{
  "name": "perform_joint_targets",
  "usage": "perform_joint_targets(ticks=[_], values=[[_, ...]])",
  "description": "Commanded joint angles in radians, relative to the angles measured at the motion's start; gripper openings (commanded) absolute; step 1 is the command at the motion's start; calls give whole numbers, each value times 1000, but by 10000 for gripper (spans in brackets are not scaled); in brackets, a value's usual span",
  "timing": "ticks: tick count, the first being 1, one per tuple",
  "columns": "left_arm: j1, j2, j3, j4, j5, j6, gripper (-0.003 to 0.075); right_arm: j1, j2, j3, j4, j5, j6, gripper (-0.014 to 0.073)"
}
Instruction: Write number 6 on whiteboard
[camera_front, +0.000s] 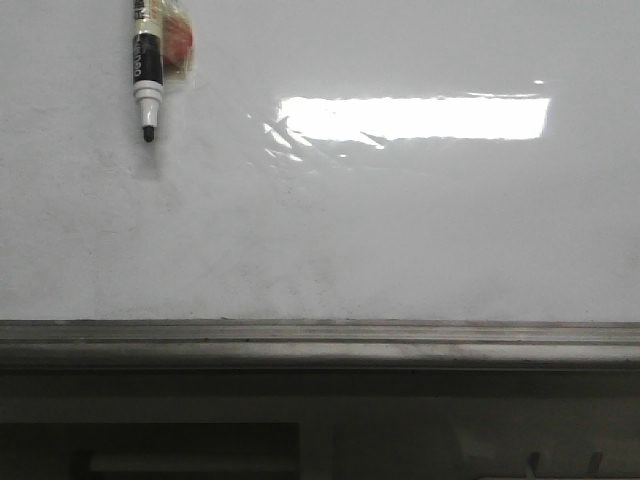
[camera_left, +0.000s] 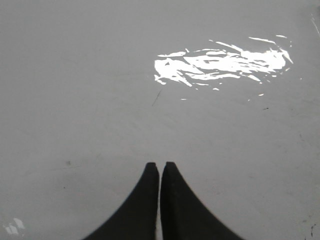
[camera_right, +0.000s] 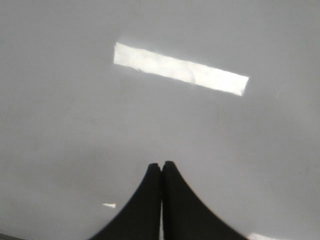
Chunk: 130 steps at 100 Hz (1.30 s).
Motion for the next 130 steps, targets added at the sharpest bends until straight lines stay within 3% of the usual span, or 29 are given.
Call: perform_joint_targets(ticks=[1, 89, 100, 130], values=[[-8, -31, 50, -9, -67, -7, -20, -6, -17, 22, -10, -82, 1, -65], [-8, -31, 50, -9, -69, -7, -20, -6, -17, 22, -6, -82, 1, -65], [-8, -31, 50, -44, -69, -7, -20, -6, -17, 22, 79, -82, 1, -65], [-8, -31, 50, -436, -69, -7, -20, -6, -17, 22, 519, -148, 1, -65]])
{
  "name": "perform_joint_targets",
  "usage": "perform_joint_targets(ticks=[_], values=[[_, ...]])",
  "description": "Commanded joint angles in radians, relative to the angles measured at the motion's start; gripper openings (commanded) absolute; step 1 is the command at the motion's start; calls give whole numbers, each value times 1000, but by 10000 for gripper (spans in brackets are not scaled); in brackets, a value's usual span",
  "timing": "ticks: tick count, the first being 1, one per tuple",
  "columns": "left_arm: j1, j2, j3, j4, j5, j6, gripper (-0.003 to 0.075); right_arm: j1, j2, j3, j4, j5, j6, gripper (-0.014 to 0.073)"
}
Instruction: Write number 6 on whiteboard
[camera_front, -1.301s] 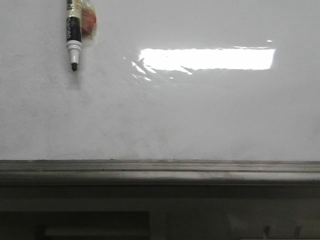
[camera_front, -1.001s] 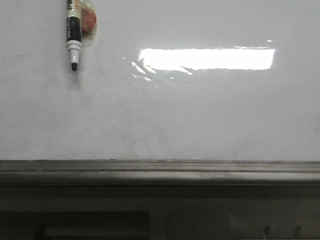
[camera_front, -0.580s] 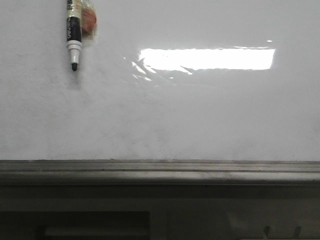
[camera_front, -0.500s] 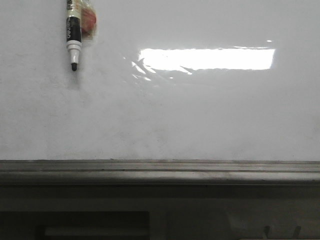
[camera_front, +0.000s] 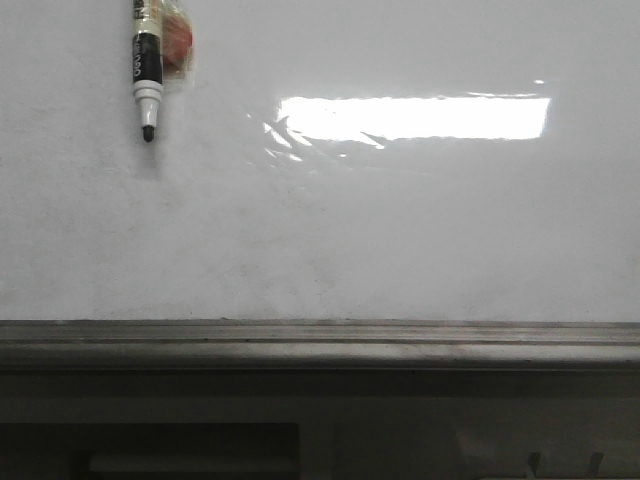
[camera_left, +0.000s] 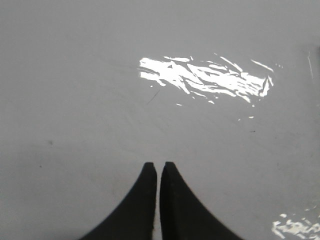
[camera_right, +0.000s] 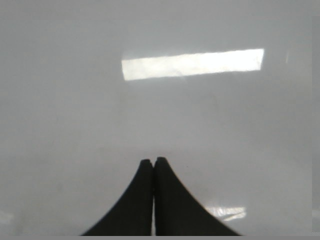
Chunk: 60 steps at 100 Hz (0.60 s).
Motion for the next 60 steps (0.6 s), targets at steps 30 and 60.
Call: perform_joint_targets(ticks=[30, 60], values=[[-8, -22, -19, -435, -25, -5, -20, -6, 2, -81, 285, 111, 1, -59], [-8, 274, -358, -189, 317, 58, -20, -6, 354, -356, 201, 383, 1, -46]])
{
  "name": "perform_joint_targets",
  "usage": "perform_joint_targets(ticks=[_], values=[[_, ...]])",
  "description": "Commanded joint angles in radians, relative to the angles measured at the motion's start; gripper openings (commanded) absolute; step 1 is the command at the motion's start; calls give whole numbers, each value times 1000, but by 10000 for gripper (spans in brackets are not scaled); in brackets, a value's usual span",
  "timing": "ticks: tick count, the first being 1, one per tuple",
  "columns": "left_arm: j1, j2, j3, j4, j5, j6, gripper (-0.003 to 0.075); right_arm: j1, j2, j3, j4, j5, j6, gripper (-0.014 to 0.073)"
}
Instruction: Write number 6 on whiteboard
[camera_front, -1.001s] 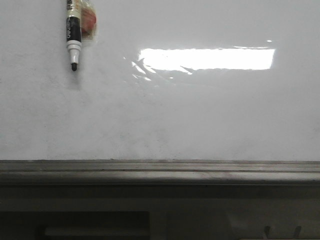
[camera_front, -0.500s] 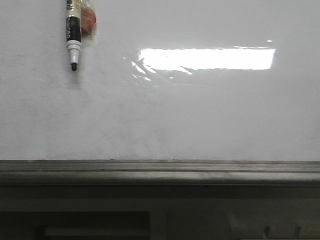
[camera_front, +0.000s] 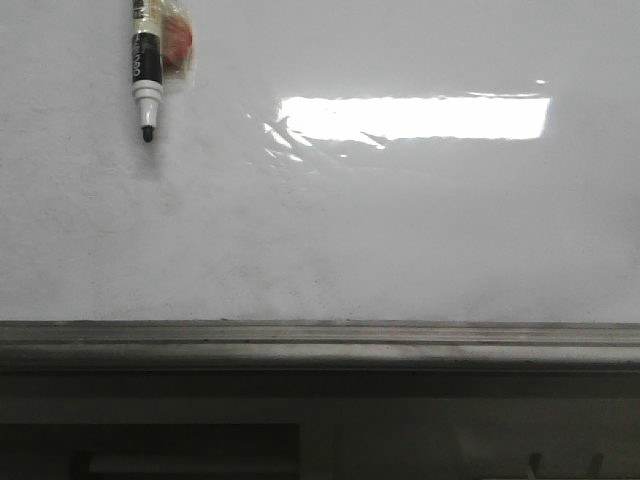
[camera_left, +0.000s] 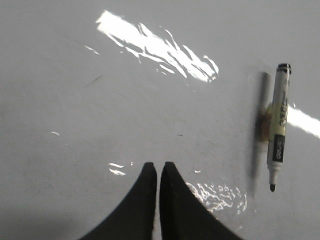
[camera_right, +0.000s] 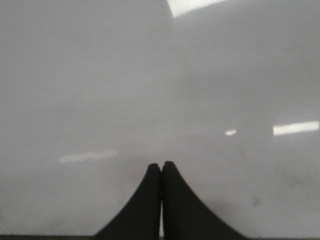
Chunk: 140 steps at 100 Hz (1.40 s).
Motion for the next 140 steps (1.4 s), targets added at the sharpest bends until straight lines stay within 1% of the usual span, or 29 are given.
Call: perform_joint_targets(ticks=[1, 9, 18, 22, 27, 29, 30, 31, 34, 36, 37, 40, 41, 42, 43, 47, 49, 54, 58, 66, 73, 83, 92, 102, 109, 116, 125, 140], values=[[-8, 128, -140, 42, 53, 58, -20, -6, 119, -105, -10, 15, -2, -46], [-8, 214, -213, 31, 100, 152, -20, -6, 215, -166, -13, 51, -6, -45], [-8, 297, -271, 6, 132, 205, -19, -6, 282, -211, -10, 90, -62, -40], [-8, 327, -289, -13, 145, 237, -15, -6, 297, -221, -4, 104, -84, -22], [-8, 358, -305, -48, 159, 290, 16, -6, 309, -228, -2, 112, -89, 42], [-8, 370, -310, -70, 164, 317, 41, -6, 311, -230, -2, 112, -89, 66], [-8, 375, -310, -79, 166, 336, 50, -6, 313, -230, -2, 112, -89, 105], [-8, 383, -312, -98, 166, 346, 73, -6, 313, -232, -2, 112, -89, 105], [-8, 398, -318, -137, 171, 380, 127, -6, 315, -232, -2, 112, -89, 184], [-8, 410, -320, -169, 175, 401, 175, -6, 315, -232, 0, 112, -89, 218], [-8, 414, -320, -180, 175, 414, 193, -6, 315, -232, 0, 112, -89, 253], [-8, 429, -320, -228, 175, 439, 288, -6, 315, -232, 3, 112, -89, 322], [-8, 437, -320, -250, 175, 445, 307, -6, 315, -232, 3, 112, -89, 353], [-8, 440, -320, -261, 175, 457, 348, -6, 315, -232, 5, 112, -89, 368], [-8, 448, -320, -280, 175, 464, 368, -6, 315, -232, 5, 112, -89, 395], [-8, 468, -320, -329, 175, 511, 477, -6, 315, -232, 7, 112, -89, 445], [-8, 480, -320, -361, 173, 537, 519, -6, 315, -232, 7, 112, -89, 464], [-8, 509, -320, -441, 173, 602, 571, -6, 315, -232, 7, 112, -89, 474], [-8, 533, -320, -518, 183, 667, 569, -6, 315, -232, 7, 112, -89, 467], [-8, 581, -320, -680, 213, 793, 531, -6, 315, -232, 9, 107, -89, 468], [-8, 622, -320, -776, 238, 883, 500, -6, 315, -232, 15, 103, -89, 468], [-8, 674, -320, -866, 277, 955, 494, -6, 315, -232, 27, 96, -89, 468], [-26, 718, -320, -909, 297, 1000, 494, -6, 315, -232, 31, 89, -89, 468], [-81, 752, -320, -943, 286, 1050, 494, -6, 315, -232, 31, 88, -89, 468], [-135, 777, -320, -975, 249, 1084, 494, -6, 315, -232, 31, 87, -89, 468], [-195, 798, -326, -997, 168, 1113, 494, -6, 315, -232, 31, 87, -89, 468], [-245, 820, -345, -1003, 90, 1126, 494, -6, 315, -232, 31, 87, -89, 468], [-291, 872, -392, -1018, 58, 1165, 494, -6, 315, -232, 31, 87, -89, 468]])
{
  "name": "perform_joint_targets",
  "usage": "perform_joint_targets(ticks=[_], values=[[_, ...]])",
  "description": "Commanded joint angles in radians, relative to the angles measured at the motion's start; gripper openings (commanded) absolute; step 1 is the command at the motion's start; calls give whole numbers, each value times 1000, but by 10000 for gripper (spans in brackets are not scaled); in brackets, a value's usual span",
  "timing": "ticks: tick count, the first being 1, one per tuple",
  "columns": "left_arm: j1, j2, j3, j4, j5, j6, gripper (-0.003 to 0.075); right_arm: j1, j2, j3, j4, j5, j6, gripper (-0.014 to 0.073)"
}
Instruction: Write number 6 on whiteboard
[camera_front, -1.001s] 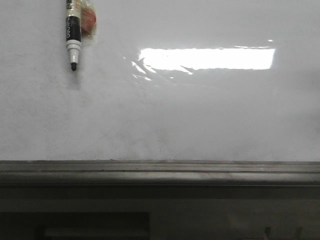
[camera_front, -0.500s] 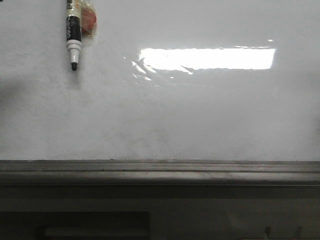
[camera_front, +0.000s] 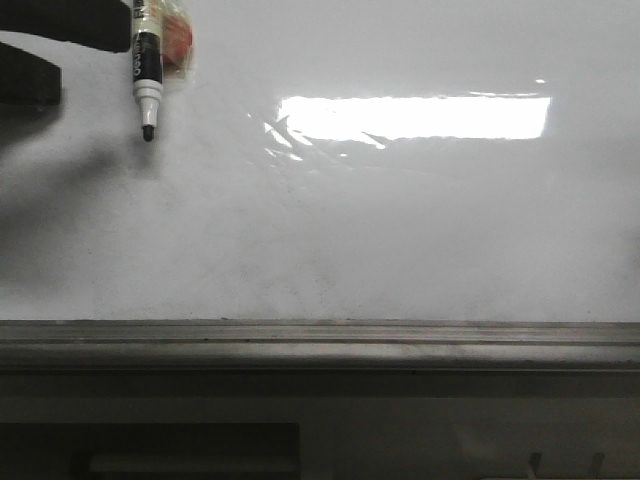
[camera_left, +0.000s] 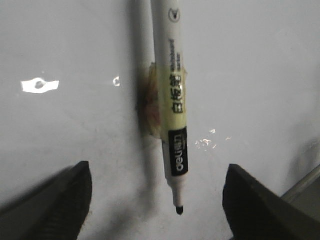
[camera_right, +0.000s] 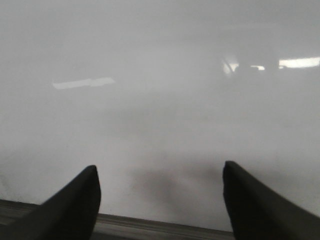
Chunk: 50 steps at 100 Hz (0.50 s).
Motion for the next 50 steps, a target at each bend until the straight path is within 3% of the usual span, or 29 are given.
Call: perform_joint_targets(ticks=[1, 31, 36, 43, 47, 50], values=[[-30, 25, -61, -50, -16, 25, 494, -6, 12, -38, 24, -63, -13, 468], [-39, 166, -123, -50, -11, 32, 465, -6, 12, -38, 24, -63, -13, 468], [-39, 172, -126, -50, -11, 32, 401, -6, 12, -38, 24, -63, -13, 468], [-39, 174, -126, -38, -4, 32, 231, -6, 12, -38, 24, -63, -13, 468], [-39, 174, -126, -20, 14, 32, 79, -6, 12, -38, 24, -63, -13, 468], [-39, 174, -126, -14, 24, 33, 12, -6, 12, -38, 24, -63, -13, 468]])
